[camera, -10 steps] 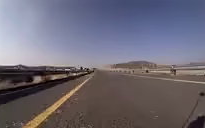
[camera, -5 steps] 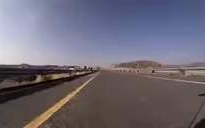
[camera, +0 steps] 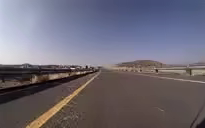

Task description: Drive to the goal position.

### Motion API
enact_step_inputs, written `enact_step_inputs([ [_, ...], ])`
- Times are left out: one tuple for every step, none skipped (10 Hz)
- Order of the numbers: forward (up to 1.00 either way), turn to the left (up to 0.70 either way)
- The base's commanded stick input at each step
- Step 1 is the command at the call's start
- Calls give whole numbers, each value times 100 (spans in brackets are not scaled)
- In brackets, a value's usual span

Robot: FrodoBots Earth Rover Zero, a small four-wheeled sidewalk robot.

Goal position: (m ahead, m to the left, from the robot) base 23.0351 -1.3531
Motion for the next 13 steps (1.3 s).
enact_step_inputs([
  [85, 0],
  [85, 0],
  [85, 0],
  [85, 0],
  [85, 0],
  [85, 0],
  [85, 0],
  [85, 0],
  [85, 0],
  [85, 0],
  [85, 0],
  [85, 0],
  [85, 0],
])
